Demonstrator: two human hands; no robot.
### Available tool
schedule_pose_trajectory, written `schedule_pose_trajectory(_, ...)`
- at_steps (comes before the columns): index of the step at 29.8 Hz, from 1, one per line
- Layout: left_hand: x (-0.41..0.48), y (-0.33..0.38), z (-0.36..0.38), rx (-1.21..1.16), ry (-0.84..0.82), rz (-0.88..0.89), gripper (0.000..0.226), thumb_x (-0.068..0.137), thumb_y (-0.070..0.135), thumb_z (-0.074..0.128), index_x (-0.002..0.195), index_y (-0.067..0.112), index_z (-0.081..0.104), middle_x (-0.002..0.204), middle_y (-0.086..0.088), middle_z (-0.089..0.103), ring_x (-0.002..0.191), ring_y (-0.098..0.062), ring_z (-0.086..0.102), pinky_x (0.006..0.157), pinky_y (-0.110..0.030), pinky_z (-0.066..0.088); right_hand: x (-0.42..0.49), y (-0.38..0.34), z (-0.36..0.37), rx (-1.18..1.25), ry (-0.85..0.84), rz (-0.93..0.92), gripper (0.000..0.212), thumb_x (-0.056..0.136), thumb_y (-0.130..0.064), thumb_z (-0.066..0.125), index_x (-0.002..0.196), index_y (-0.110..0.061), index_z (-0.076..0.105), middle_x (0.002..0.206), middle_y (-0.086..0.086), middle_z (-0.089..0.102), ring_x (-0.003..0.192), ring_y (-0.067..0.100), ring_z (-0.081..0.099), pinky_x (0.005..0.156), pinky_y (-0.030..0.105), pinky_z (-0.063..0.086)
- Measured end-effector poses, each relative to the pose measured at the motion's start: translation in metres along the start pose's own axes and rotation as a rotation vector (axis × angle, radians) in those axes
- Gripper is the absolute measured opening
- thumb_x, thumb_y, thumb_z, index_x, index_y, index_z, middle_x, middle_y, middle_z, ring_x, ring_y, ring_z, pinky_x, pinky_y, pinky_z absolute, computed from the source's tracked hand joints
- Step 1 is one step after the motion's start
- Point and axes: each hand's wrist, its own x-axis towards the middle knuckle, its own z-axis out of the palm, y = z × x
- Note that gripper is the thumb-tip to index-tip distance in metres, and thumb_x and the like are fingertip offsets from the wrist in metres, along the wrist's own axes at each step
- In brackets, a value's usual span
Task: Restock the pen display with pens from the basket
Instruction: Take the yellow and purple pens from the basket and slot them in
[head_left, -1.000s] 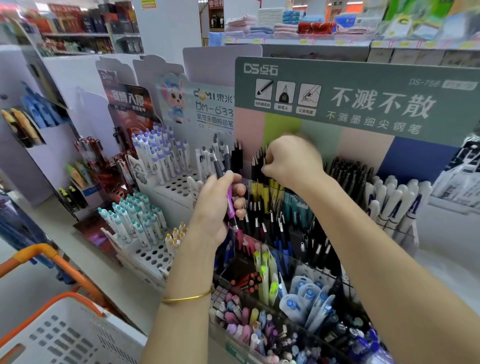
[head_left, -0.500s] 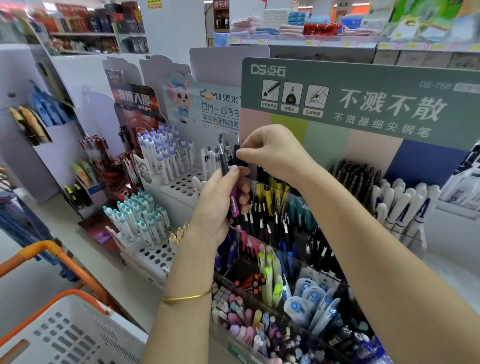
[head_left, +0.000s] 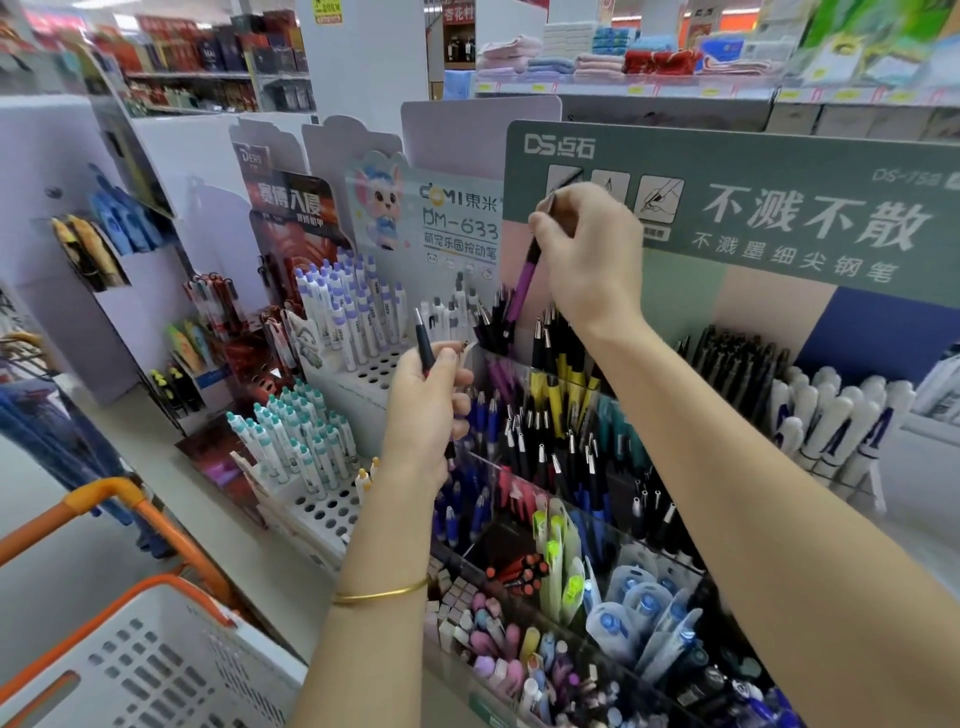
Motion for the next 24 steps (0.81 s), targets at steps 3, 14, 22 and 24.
schedule_pose_trajectory(3, 0.000, 0.000, 0.003, 0.006, -0.022, -0.025, 0.019, 0.104, 0.023, 0.040, 0.105, 0.012, 0.055, 0.081, -0.001, 0.052, 0.052, -0.005, 0.039, 0.039, -0.016, 0.030, -0.008, 0.006, 0.013, -0.216, -0.141, -0.082, 0.021, 0.097, -0.025, 0.054, 0.094, -0.008, 0.066, 0.088, 0.001, 0.065, 0.083, 0.020, 0.060, 0.067, 0.030, 0.046)
schedule_pose_trajectory(14, 0.000, 0.004, 0.005, -0.002, -0.104, -0.015, 0.026, 0.098, 0.005, 0.038, 0.100, 0.015, 0.061, 0.077, 0.000, 0.056, 0.063, -0.008, 0.048, 0.058, -0.023, 0.041, -0.004, 0.015, 0.025, -0.555, -0.381, -0.081, 0.032, 0.095, -0.033, 0.056, 0.076, -0.006, 0.058, 0.085, 0.005, 0.058, 0.098, 0.031, 0.055, 0.068, 0.033, 0.042)
schedule_pose_trajectory(22, 0.002, -0.002, 0.014, -0.077, -0.230, 0.083, 0.020, 0.100, 0.008, 0.049, 0.108, 0.020, 0.063, 0.080, 0.006, 0.062, 0.068, -0.003, 0.052, 0.063, -0.017, 0.045, -0.013, -0.009, -0.004, -0.131, -0.581, -0.098, 0.033, 0.083, -0.032, 0.069, 0.073, -0.001, 0.072, 0.068, 0.014, 0.067, 0.060, 0.028, 0.055, 0.058, 0.037, 0.048)
schedule_pose_trajectory(24, 0.002, -0.002, 0.015, -0.082, -0.234, 0.089, 0.019, 0.099, 0.008, 0.051, 0.105, 0.021, 0.064, 0.080, 0.006, 0.063, 0.069, -0.004, 0.053, 0.064, -0.018, 0.046, -0.015, -0.008, -0.002, -0.089, -0.565, -0.084, 0.033, 0.083, -0.027, 0.069, 0.073, 0.004, 0.068, 0.065, 0.017, 0.062, 0.056, 0.021, 0.047, 0.054, 0.032, 0.041)
